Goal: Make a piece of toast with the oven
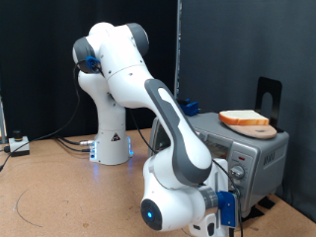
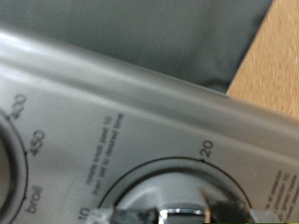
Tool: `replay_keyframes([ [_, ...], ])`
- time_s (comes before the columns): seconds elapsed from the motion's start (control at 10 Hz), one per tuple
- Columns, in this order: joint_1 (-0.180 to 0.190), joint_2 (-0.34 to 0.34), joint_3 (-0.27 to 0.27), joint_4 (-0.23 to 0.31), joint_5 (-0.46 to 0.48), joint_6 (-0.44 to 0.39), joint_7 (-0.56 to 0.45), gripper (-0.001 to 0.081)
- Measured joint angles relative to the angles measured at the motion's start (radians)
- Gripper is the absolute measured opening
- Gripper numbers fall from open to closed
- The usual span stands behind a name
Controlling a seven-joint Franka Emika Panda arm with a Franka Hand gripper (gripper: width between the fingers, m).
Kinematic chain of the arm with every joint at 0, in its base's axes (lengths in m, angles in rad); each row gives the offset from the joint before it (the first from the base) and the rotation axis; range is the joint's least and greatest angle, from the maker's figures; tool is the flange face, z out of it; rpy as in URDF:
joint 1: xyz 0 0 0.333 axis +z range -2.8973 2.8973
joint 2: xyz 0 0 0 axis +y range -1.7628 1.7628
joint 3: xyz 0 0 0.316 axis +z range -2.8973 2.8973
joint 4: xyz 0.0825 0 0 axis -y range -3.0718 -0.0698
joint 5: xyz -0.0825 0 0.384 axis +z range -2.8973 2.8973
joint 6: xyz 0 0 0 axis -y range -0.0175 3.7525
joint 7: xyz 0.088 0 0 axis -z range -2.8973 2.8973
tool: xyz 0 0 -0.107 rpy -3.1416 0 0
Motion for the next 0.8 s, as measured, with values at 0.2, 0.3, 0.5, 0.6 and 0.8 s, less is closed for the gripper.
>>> replay_keyframes([
  [0.2, -0.027, -0.006, 0.015, -0.048, 0.082, 0.023, -0.156, 0.0096],
  [0.3, -0.038, -0.006, 0.02, -0.067, 0.12, 0.028, -0.225, 0.0096],
  [0.5, -0.049, -0.006, 0.026, -0.09, 0.169, 0.03, -0.306, 0.0096],
  [0.6, -0.053, -0.006, 0.027, -0.097, 0.185, 0.03, -0.337, 0.0096],
  [0.8, -0.054, -0.006, 0.027, -0.101, 0.194, 0.03, -0.344, 0.0096],
])
